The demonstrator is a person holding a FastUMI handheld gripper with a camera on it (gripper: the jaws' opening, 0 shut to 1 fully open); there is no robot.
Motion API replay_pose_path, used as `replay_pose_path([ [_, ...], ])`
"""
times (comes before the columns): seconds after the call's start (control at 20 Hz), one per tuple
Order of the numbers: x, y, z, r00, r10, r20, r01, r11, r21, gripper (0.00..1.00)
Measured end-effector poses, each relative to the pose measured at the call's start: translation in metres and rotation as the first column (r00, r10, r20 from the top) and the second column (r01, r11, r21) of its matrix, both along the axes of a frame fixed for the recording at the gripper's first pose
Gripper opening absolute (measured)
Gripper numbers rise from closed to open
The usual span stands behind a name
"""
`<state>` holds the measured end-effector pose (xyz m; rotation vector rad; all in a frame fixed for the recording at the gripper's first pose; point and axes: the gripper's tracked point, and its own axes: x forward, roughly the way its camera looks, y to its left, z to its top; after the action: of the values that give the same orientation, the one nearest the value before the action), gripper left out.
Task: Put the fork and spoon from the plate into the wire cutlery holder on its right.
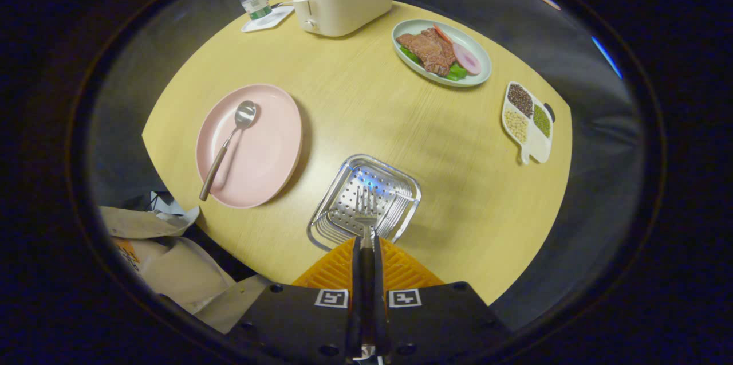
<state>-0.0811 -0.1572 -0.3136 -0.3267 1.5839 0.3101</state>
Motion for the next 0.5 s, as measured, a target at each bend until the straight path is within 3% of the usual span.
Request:
replay_pose_path([
  [0.3,0.009,0.008,-0.004,0.999,-0.019,0.034,0.018,1.000,0.007,0.12],
  [0.4,0.012,0.010,-0.004,0.998,-0.023,0.064,0.022,1.000,0.014,0.16],
  [0.5,0.016,0.014,-0.001,0.994,-0.033,0.103,0.030,0.999,0.031,0.37],
])
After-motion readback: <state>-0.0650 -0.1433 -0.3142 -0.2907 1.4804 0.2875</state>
